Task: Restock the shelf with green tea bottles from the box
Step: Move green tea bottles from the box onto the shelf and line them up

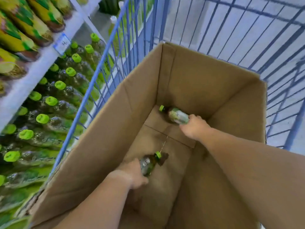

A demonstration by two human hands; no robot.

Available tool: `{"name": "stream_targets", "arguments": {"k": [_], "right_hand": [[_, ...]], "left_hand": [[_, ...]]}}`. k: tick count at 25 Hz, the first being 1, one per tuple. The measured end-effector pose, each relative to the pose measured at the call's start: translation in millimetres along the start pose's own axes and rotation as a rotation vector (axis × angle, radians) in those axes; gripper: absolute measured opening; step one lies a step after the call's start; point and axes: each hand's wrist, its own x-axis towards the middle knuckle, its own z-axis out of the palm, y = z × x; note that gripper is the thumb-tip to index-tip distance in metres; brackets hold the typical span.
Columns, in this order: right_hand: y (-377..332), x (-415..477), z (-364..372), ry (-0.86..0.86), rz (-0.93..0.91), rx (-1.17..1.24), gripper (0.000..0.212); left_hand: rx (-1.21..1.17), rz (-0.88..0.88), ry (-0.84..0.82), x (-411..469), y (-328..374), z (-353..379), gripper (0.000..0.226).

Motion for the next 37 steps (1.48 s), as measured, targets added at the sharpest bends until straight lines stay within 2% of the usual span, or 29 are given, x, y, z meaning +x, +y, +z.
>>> {"name": "stream_targets", "arguments": {"k": [2,5,10,13,17,18,21,22,24,27,32,34,37], "right_hand": [[4,16,7,0.010,-0.024,-0.174,0.065],[8,41,22,0.013,-0.024,-0.255,0.062],[10,71,36,0.182,-0.074,-0.401,0.051],[5,80,40,0.182,-0.074,-0.411,0.058],[4,82,47,-0.068,0.079,-0.176,0.081],[4,80,49,-0.114,0.100,-0.120,0.076],[4,68,62,-0.267,0.111,0.155,0.038],[3,61,67,-0.321,0.146,0.286,0.027],[1,42,71,-0.387,0.238,0.515,0.020],[-6,11,68,-0.390,0.268,0.720,0.027],[-15,-50,47,-0.260,0.264,0.872,0.046],[-18,-70,34,-0.235,0.242,0.909,0.055],[-20,-98,14,-0.218,0.226,0.977,0.049]], "left_hand": [[0.110,-0.047,-0.003,21,2,10,0.074],[0.161,-0.084,0.012,49,0,28,0.077],[0.105,-0.077,0.092,78,-8,49,0.073],[0.045,-0.078,0.113,82,-12,47,0.075],[-0.206,-0.119,0.064,82,-16,35,0.068],[-0.327,-0.138,0.052,83,-16,33,0.059],[-0.743,-0.184,0.058,77,-11,31,0.032],[-0.860,-0.184,0.067,74,-7,29,0.028],[-1.020,-0.156,0.074,66,3,23,0.030],[-1.098,-0.073,0.067,48,13,5,0.039],[-1.096,0.029,0.102,9,14,-16,0.066],[-1.134,0.034,0.148,-9,14,-24,0.062],[-1.218,0.040,0.186,-39,18,-28,0.053]]}}
